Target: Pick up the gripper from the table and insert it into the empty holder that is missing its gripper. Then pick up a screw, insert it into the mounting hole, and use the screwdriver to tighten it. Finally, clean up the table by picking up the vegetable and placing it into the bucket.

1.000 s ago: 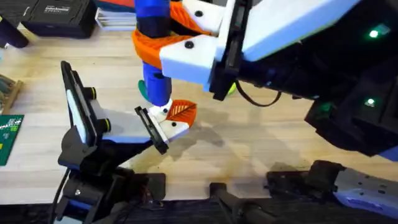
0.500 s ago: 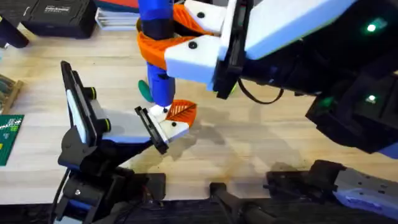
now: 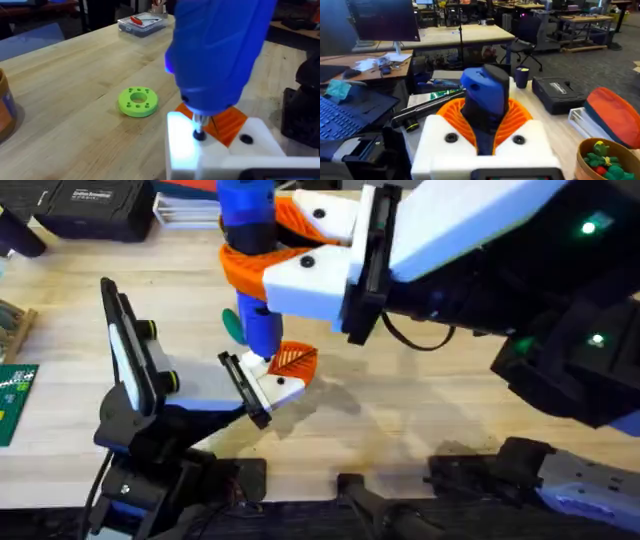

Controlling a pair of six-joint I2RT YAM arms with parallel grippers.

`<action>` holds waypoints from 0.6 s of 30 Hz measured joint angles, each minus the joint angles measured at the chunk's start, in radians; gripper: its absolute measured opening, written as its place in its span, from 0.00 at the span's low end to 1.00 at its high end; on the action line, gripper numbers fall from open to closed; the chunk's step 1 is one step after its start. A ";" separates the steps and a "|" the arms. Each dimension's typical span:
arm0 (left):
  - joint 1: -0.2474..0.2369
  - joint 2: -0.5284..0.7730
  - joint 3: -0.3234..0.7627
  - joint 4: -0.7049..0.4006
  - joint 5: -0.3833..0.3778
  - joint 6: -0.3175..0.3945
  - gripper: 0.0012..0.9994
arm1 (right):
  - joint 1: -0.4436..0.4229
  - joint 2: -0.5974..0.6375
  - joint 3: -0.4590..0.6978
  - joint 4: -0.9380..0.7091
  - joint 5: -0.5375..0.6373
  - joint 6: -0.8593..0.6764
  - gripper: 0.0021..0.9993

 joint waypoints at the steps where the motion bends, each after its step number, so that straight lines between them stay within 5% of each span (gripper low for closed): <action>1: -0.001 0.000 0.000 0.000 0.001 0.000 0.01 | -0.001 0.000 0.000 0.000 0.000 0.000 0.11; 18: -0.004 0.000 0.000 0.000 0.003 -0.003 0.01 | 0.001 0.003 0.000 0.001 -0.009 0.000 0.11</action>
